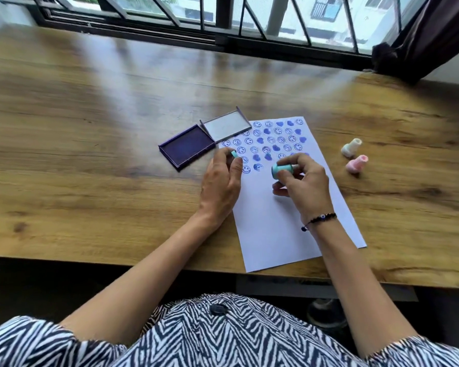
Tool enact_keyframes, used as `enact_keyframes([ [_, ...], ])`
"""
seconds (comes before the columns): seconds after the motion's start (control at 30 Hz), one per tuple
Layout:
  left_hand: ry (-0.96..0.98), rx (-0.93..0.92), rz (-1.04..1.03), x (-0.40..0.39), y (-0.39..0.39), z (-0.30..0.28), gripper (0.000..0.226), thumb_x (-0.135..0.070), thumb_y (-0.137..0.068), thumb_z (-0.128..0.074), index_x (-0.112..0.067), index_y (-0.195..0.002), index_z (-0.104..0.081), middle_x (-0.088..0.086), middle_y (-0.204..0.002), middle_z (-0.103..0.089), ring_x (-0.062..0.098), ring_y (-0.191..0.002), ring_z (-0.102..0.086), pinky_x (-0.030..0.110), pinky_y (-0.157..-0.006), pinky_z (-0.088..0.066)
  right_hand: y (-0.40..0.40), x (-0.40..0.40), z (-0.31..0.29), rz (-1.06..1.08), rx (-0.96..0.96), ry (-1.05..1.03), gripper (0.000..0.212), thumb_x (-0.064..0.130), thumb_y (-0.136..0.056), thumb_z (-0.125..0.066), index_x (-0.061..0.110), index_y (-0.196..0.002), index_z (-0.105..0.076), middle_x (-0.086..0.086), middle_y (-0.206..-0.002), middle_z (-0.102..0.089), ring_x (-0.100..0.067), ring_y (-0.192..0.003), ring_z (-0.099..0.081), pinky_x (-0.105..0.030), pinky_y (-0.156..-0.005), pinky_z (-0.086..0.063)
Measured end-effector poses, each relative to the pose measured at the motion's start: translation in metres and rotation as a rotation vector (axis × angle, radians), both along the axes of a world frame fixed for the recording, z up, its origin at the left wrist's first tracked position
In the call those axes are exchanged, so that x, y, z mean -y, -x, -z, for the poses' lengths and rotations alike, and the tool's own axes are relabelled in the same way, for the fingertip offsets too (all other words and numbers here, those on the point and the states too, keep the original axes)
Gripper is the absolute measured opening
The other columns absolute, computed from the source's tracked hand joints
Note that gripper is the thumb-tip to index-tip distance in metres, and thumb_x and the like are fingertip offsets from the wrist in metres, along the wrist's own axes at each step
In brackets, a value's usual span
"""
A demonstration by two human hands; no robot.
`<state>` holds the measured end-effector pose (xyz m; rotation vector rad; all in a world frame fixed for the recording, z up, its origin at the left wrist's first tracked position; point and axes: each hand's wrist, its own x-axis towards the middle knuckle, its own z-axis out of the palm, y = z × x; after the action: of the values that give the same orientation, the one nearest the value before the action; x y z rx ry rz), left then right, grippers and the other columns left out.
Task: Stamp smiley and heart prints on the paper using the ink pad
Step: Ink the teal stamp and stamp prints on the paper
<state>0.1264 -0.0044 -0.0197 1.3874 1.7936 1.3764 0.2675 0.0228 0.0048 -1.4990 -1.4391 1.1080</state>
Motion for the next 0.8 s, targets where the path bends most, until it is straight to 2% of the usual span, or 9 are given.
enact_keyframes([
  [0.07,-0.015,0.072,-0.011,0.002,0.002,-0.003,0.023,-0.023,-0.092,-0.043,-0.008,-0.109,-0.048,0.014,-0.107,-0.063,0.026,-0.095,-0.059,0.036,-0.083,-0.045,0.004,0.002,-0.002,-0.008,-0.007,0.004,0.017,-0.001,-0.08,-0.06,0.017,-0.079,-0.06,-0.003,-0.068,-0.059,-0.02,-0.053,-0.061,-0.033,-0.059,-0.059],
  [0.17,-0.037,0.372,-0.154,0.013,0.012,-0.006,0.016,-0.031,-0.09,-0.042,-0.02,-0.098,-0.051,0.005,-0.099,-0.065,0.018,-0.088,-0.061,0.037,-0.083,-0.048,0.022,0.003,-0.013,-0.083,0.064,-0.058,0.018,0.0,-0.079,-0.059,0.018,-0.079,-0.062,-0.009,-0.074,-0.063,-0.021,-0.057,-0.06,-0.033,-0.063,-0.057],
  [0.23,-0.054,0.596,-0.254,0.024,0.022,-0.005,0.013,-0.034,-0.088,-0.042,-0.026,-0.089,-0.052,0.003,-0.092,-0.065,0.017,-0.085,-0.062,0.035,-0.081,-0.049,0.048,0.0,-0.021,-0.2,0.188,-0.192,0.015,0.001,-0.076,-0.061,0.014,-0.082,-0.066,-0.009,-0.078,-0.063,-0.021,-0.066,-0.056,-0.029,-0.067,-0.049],
  [0.3,-0.082,0.731,-0.335,0.033,0.033,-0.002,0.013,-0.031,-0.091,-0.042,-0.024,-0.085,-0.051,0.002,-0.086,-0.064,0.014,-0.078,-0.061,0.03,-0.076,-0.048,0.084,-0.008,-0.03,-0.332,0.294,-0.357,0.015,0.001,-0.074,-0.062,0.008,-0.085,-0.068,-0.012,-0.082,-0.063,-0.02,-0.071,-0.051,-0.023,-0.068,-0.038],
  [0.43,-0.122,0.789,-0.448,0.04,0.05,0.004,0.015,-0.026,-0.093,-0.04,-0.023,-0.082,-0.05,-0.001,-0.079,-0.063,0.008,-0.07,-0.062,0.021,-0.068,-0.05,0.154,-0.035,-0.033,-0.535,0.524,-0.554,0.017,0.0,-0.078,-0.055,0.003,-0.09,-0.067,-0.021,-0.097,-0.061,-0.033,-0.092,-0.054,-0.027,-0.066,-0.031],
  [0.53,-0.124,0.813,-0.481,0.04,0.053,0.005,0.016,-0.022,-0.095,-0.037,-0.022,-0.083,-0.048,0.002,-0.083,-0.059,0.02,-0.083,-0.063,0.026,-0.078,-0.051,0.167,-0.034,-0.01,-0.651,0.695,-0.534,0.021,0.0,-0.078,-0.052,0.003,-0.096,-0.063,-0.021,-0.104,-0.058,-0.035,-0.098,-0.052,-0.033,-0.069,-0.035],
  [0.6,-0.119,0.817,-0.487,0.039,0.053,0.005,0.016,-0.022,-0.095,-0.037,-0.023,-0.083,-0.048,0.003,-0.086,-0.058,0.027,-0.089,-0.062,0.032,-0.084,-0.05,0.167,-0.037,-0.007,-0.7,0.704,-0.477,0.021,0.001,-0.076,-0.055,0.004,-0.095,-0.063,-0.021,-0.103,-0.059,-0.037,-0.096,-0.054,-0.035,-0.073,-0.04],
  [0.7,-0.108,0.813,-0.476,0.04,0.053,0.007,0.015,-0.022,-0.094,-0.038,-0.023,-0.085,-0.049,0.012,-0.095,-0.06,0.026,-0.091,-0.063,0.035,-0.088,-0.048,0.17,-0.053,-0.021,-0.728,0.67,-0.429,0.021,0.001,-0.072,-0.056,0.008,-0.087,-0.068,-0.02,-0.099,-0.066,-0.036,-0.093,-0.059,-0.034,-0.074,-0.044],
  [0.8,-0.124,0.812,-0.46,0.04,0.054,0.006,0.014,-0.021,-0.094,-0.038,-0.022,-0.085,-0.049,0.014,-0.099,-0.059,0.019,-0.086,-0.064,0.028,-0.085,-0.051,0.17,-0.046,-0.018,-0.677,0.596,-0.459,0.021,-0.002,-0.07,-0.056,0.007,-0.085,-0.068,-0.019,-0.095,-0.066,-0.035,-0.087,-0.06,-0.035,-0.072,-0.044],
])
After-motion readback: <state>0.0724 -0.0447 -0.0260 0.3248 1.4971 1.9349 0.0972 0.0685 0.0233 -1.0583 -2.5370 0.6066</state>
